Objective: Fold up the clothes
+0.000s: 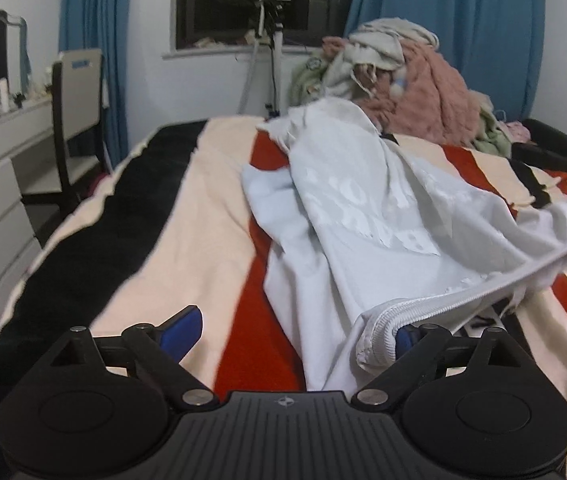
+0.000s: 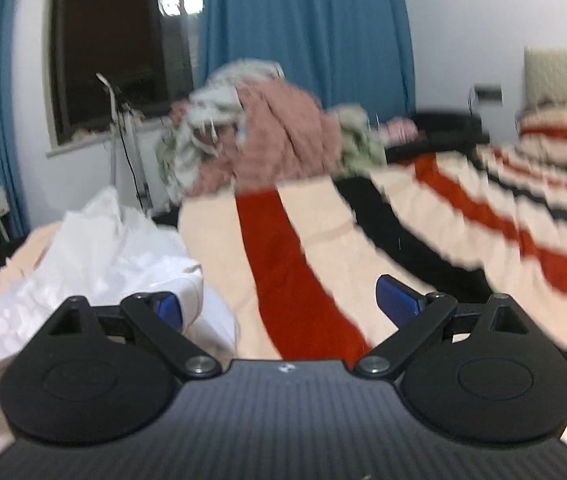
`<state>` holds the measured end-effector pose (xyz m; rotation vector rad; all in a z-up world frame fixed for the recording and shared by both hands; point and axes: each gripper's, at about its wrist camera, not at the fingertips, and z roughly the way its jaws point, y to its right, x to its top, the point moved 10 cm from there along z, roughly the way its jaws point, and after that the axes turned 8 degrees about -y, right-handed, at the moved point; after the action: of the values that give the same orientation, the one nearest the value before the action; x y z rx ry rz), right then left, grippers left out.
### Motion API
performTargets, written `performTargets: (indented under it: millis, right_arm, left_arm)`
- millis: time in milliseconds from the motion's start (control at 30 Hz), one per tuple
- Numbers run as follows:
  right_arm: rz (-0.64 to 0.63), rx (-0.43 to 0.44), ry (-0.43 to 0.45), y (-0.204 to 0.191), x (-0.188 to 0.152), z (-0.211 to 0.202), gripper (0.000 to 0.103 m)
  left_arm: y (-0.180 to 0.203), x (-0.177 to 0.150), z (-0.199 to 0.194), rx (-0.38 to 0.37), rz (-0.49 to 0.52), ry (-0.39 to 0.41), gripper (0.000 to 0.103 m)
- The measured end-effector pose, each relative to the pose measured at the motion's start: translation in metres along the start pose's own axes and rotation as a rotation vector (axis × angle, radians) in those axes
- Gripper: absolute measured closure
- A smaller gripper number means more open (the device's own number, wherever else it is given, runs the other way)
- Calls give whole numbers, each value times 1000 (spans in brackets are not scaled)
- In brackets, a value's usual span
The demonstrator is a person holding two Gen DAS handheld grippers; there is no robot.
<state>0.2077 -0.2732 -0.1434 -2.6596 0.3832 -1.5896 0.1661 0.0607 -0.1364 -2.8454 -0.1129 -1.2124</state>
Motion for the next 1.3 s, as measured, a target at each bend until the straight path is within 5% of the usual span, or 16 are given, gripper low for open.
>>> performTargets:
  millis: [233,700,867,1067,1300]
  right_arm:
    - [1,-14,-41,0,-27,2,7]
    - [2,4,194,-7,0,-88,7]
    - [-20,69,232,-21,44,-123,7]
    - [-55,162,357,-34,138,-192,7]
    - [-70,220,514,-35,269,-298,7]
  left_arm:
    - [-9,7,-15,21,-30,62,10]
    - [-28,25,-116,44,-197,349,9]
    - [-42,53,-182,18,-311,492,9]
    - [-42,106,-283,-47,-382,676,9]
    - [-25,199,-422,-68,-278,855,9]
